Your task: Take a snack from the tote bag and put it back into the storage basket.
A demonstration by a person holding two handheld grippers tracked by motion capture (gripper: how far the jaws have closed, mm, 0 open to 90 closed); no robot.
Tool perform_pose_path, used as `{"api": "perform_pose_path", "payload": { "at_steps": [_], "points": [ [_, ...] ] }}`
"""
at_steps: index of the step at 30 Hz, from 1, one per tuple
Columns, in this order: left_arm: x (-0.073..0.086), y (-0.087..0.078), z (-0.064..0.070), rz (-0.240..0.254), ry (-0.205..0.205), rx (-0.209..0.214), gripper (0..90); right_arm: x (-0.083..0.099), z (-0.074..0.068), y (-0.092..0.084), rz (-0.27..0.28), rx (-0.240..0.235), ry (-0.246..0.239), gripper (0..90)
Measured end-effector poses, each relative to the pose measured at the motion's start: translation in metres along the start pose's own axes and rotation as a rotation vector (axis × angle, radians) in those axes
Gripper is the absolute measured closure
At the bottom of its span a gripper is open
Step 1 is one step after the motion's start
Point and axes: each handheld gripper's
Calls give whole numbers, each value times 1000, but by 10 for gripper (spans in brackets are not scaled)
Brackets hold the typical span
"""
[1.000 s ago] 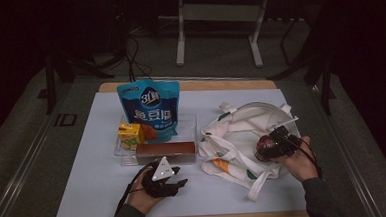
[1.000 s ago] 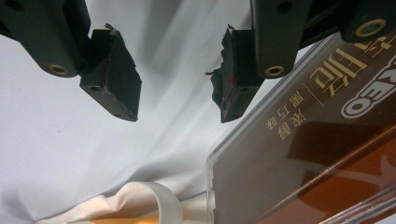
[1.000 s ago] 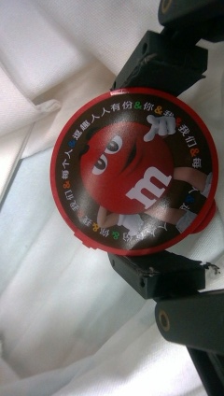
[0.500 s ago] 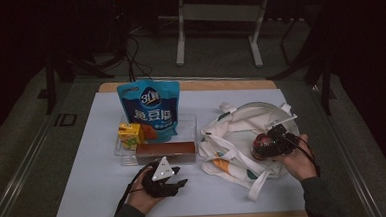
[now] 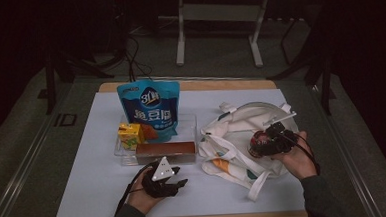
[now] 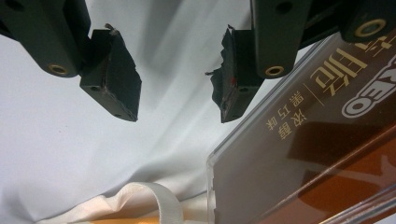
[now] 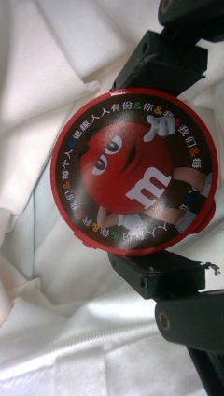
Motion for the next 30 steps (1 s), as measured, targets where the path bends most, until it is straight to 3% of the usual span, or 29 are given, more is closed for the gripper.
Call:
{"api": "perform_pose_path", "payload": {
  "at_steps": [30],
  "points": [
    [0, 0, 0, 0, 0, 0, 490, -22, -14, -19, 40, -20, -55, 253]
  ]
}}
Point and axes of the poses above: each handheld gripper's, and its own axes: y roughly forward along the jaws, x roughly out of its underside, z roughly to its right, and after that the axes turned 1 degree about -z, right-handed
